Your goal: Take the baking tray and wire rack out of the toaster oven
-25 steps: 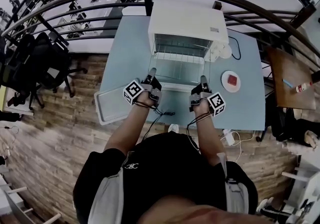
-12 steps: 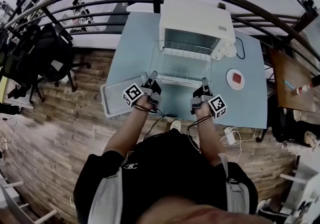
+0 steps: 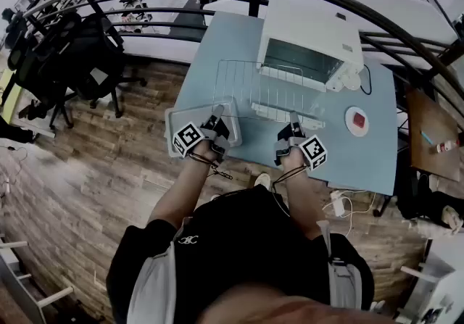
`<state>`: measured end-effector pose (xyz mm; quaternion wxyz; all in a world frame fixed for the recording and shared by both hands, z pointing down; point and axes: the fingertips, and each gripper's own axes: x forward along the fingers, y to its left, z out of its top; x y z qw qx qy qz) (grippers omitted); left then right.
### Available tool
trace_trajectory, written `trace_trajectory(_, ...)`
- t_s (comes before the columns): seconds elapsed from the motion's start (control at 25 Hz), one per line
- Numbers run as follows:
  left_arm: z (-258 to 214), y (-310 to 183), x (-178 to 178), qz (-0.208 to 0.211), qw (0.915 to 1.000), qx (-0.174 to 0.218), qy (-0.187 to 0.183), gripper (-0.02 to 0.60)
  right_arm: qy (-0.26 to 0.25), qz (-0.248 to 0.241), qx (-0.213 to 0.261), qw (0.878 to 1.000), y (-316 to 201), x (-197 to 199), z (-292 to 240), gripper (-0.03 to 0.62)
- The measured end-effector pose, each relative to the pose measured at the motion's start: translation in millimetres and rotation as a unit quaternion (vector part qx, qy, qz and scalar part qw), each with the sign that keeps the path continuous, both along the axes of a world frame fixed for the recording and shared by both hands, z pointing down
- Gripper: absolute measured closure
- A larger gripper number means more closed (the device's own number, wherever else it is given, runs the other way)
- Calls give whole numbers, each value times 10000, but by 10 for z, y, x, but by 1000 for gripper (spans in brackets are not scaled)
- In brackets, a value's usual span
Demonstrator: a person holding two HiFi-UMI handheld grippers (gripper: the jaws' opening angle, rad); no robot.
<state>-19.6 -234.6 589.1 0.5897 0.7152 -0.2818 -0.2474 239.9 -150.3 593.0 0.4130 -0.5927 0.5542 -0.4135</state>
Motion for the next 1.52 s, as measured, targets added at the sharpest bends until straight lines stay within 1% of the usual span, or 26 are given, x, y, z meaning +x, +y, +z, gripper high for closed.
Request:
trace_trajectory(0.16,37,49,-433,-262,9996,-23,-141,565,-42,-296,-20,9996,-90,-388,42,591)
trace_trajectory(0.44,89,73,-1186,-706,9973,13,-209,565,-55,-810,-77,9967,-296,-1095,124,591)
trace_trajectory(0.52,113,87,-1356,-830,9964,13,-187,565,-44,-947,-103,9954,-351,-1260,142,591)
trace_trajectory(0.76,258,185,-1812,-1145,9928,-145,-333,565,15,-1355,-285,9904,-460,-1684,241,591)
trace_trajectory(1.0,442,328,-2074,-1362,9892,-368,-404,565,102,-1664,-675,9837,-444,-1942,461,591)
trace_trajectory(1.24,670,431,-2206,-1410,9868,-614,-513,565,153,-1805,-1042,9779,-401,-2074,695,589)
trace_trajectory(1.4,773,484,-2261,-1417,9855,-676,-649,565,201,-1842,-1370,9731,-358,-2130,858,589)
trace_trajectory(1.52,833,531,-2294,-1383,9843,-691,-850,563,196,-1895,-1529,9697,-327,-2173,939,589)
